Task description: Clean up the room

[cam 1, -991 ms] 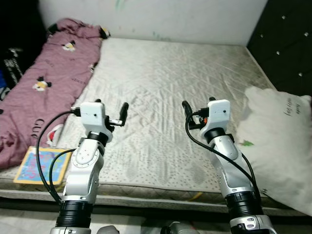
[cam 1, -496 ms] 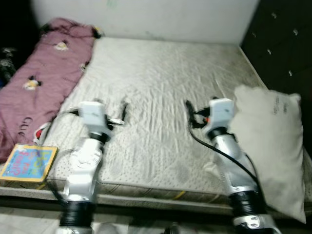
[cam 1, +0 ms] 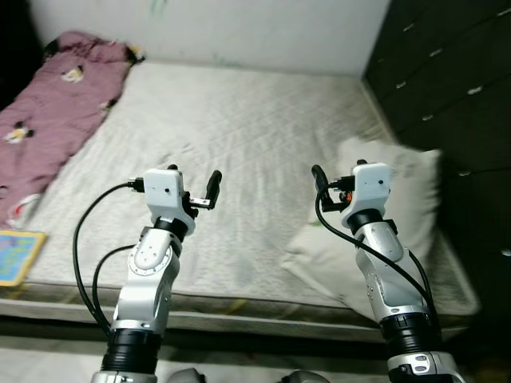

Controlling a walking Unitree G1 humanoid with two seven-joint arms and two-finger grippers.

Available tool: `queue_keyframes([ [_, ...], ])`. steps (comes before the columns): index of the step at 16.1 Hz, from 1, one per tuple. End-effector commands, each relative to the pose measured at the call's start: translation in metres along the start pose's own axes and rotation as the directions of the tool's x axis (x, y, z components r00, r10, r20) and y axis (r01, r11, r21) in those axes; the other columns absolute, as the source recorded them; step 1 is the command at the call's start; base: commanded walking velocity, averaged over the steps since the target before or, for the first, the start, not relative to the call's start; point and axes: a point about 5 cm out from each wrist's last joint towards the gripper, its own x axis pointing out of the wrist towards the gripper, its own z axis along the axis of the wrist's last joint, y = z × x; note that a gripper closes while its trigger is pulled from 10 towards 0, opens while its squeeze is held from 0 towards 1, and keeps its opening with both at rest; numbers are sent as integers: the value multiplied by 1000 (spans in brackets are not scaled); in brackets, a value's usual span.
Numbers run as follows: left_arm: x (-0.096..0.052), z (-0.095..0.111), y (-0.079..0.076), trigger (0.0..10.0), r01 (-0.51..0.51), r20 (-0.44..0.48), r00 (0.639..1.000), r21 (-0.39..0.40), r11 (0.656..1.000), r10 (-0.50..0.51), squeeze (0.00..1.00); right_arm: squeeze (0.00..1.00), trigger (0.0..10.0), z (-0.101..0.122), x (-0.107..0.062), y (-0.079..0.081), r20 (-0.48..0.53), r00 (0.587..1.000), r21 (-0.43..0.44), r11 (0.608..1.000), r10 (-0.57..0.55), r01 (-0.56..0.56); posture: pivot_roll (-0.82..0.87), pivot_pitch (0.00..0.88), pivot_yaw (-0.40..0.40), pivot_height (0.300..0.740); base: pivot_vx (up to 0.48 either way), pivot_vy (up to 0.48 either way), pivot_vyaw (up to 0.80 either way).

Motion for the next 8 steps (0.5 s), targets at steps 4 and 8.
queue_keyframes([
  [4, -1, 1, 5, 10000, -23, -1, 1000, 8, 1000, 23, 0, 0, 10000, 4, 3, 5, 13, 1000, 9, 1000, 13, -14, -16, 0, -33, 740, 0, -329, 0],
  [8, -1, 2, 6, 10000, -22, 3, 1000, -3, 1000, 22, 0, 0, 10000, 4, 3, 5, 12, 1000, 11, 1000, 11, -11, -15, 0, -32, 740, 0, -163, 0],
])
